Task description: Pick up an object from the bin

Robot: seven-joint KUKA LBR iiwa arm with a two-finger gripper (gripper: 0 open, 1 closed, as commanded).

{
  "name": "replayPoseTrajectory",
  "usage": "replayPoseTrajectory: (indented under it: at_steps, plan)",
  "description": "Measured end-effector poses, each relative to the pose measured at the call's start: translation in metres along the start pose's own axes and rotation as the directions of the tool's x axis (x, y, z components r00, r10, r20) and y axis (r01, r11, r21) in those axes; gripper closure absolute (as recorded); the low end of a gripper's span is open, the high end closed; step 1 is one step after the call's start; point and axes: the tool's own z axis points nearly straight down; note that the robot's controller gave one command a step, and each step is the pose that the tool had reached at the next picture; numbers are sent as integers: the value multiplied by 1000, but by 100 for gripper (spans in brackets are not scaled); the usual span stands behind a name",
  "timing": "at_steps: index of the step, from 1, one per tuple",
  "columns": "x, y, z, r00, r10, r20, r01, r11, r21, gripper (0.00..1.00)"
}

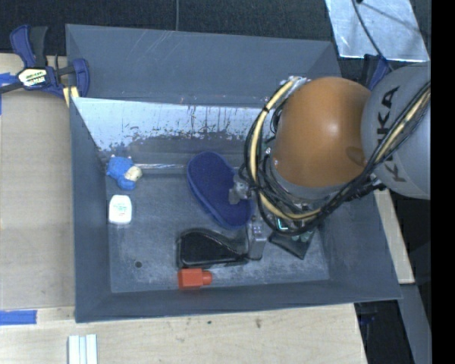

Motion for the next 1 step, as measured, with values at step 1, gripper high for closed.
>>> replayPoseTrajectory:
  at_steps: [1]
  plan:
    - [12,32,138,987,-160,18,160,987,-1,0]
